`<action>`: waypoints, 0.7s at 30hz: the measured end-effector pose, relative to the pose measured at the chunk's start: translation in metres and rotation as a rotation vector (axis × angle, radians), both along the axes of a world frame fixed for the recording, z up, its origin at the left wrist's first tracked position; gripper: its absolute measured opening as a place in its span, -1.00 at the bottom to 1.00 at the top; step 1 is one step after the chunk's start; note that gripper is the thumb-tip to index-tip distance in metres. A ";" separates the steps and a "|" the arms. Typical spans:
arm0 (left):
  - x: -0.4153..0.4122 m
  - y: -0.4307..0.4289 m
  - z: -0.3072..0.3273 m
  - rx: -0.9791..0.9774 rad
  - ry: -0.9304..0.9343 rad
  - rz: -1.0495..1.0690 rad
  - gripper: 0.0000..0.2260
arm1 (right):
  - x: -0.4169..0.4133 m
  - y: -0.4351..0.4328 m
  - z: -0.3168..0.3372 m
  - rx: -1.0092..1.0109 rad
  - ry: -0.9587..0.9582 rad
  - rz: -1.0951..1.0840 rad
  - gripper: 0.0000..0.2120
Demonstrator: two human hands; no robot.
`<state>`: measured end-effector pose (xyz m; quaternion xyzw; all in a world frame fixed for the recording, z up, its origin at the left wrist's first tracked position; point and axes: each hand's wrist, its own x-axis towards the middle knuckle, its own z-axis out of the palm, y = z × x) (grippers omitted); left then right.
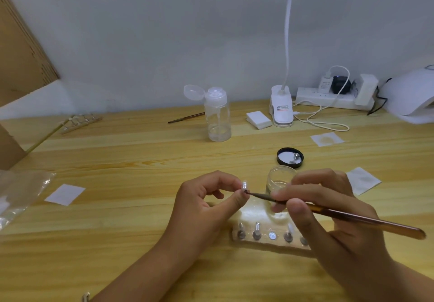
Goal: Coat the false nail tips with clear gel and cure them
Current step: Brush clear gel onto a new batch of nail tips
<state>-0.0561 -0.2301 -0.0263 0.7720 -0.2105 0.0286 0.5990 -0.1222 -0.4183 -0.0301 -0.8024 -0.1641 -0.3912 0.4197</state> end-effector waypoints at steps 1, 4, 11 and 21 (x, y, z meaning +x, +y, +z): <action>0.000 0.000 0.000 0.000 -0.006 -0.001 -0.85 | 0.000 0.000 0.001 0.001 -0.003 0.010 -0.70; 0.001 0.000 -0.001 -0.008 -0.013 0.002 -0.82 | 0.000 0.000 0.002 0.012 -0.014 0.000 -0.73; 0.001 -0.001 -0.002 -0.017 -0.005 -0.015 -0.81 | 0.001 -0.001 0.000 -0.002 0.010 -0.030 -0.72; 0.001 0.000 -0.002 -0.013 0.010 -0.026 -0.82 | 0.000 -0.001 0.002 0.048 0.023 -0.038 -0.77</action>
